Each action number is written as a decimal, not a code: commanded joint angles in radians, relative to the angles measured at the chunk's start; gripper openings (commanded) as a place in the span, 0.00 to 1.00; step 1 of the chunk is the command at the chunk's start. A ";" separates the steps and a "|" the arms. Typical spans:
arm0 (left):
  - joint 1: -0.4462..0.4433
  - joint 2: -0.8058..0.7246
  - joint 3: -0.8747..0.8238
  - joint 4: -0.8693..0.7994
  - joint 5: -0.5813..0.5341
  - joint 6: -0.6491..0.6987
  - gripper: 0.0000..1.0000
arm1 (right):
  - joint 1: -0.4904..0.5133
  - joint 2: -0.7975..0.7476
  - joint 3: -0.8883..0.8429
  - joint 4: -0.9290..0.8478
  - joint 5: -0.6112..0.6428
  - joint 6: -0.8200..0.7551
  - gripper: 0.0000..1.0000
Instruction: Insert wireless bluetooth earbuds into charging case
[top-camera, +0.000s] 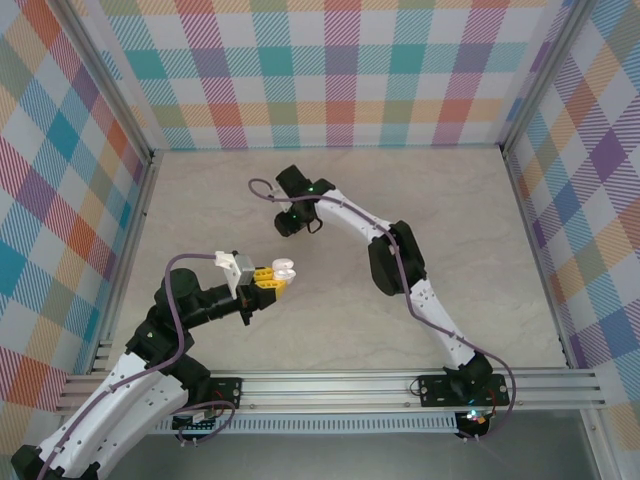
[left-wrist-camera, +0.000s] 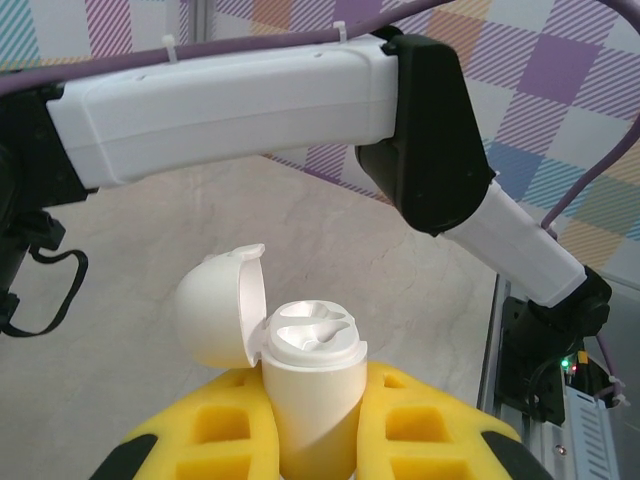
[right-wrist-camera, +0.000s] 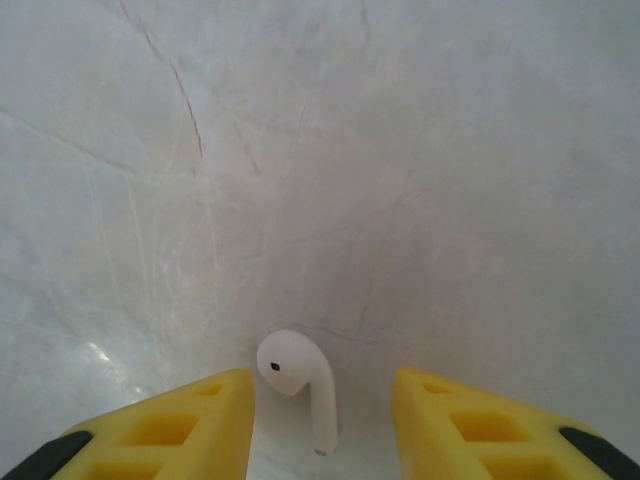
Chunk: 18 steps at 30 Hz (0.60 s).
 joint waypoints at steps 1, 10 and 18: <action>-0.005 -0.012 0.016 -0.015 -0.012 -0.001 0.00 | 0.013 0.038 0.049 -0.059 0.020 -0.068 0.41; -0.005 -0.016 -0.002 0.008 -0.021 -0.003 0.00 | 0.012 0.051 0.047 -0.117 0.081 -0.091 0.31; -0.005 0.018 0.017 0.011 -0.014 0.002 0.00 | 0.012 0.021 -0.005 -0.094 0.092 -0.096 0.19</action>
